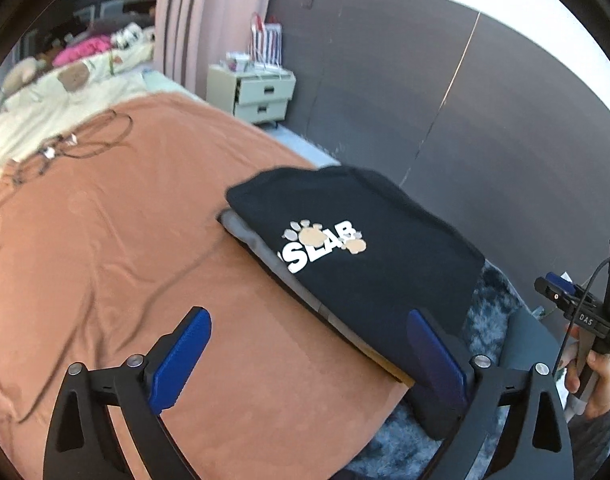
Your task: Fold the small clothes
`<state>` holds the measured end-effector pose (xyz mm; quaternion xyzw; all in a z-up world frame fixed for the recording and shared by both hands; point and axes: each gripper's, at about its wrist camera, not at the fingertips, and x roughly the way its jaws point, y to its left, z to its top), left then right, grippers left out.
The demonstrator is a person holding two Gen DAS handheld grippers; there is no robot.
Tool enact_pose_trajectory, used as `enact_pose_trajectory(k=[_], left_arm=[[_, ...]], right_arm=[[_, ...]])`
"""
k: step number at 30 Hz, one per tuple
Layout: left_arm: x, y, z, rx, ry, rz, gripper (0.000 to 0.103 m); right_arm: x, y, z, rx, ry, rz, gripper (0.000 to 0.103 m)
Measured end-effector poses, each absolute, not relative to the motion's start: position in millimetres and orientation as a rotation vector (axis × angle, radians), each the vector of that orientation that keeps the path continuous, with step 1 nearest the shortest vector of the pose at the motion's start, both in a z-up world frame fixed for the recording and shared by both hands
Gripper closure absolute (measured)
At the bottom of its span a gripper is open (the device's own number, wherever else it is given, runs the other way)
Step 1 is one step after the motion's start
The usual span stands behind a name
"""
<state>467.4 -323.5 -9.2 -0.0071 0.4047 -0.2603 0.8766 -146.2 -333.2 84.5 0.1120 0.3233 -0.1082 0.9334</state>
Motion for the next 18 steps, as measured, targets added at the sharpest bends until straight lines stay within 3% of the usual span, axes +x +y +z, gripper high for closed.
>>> enact_pose_trajectory(k=[7,18], left_arm=[[423,-292,18,-0.046,0.797,-0.528,0.001],[352,-245,45,-0.071,0.701,-0.479,0.001]], right_arm=[[-191,-310,99,0.226,0.627,-0.193,0.005],[-240,-286,110,0.200,0.565,-0.138,0.004]])
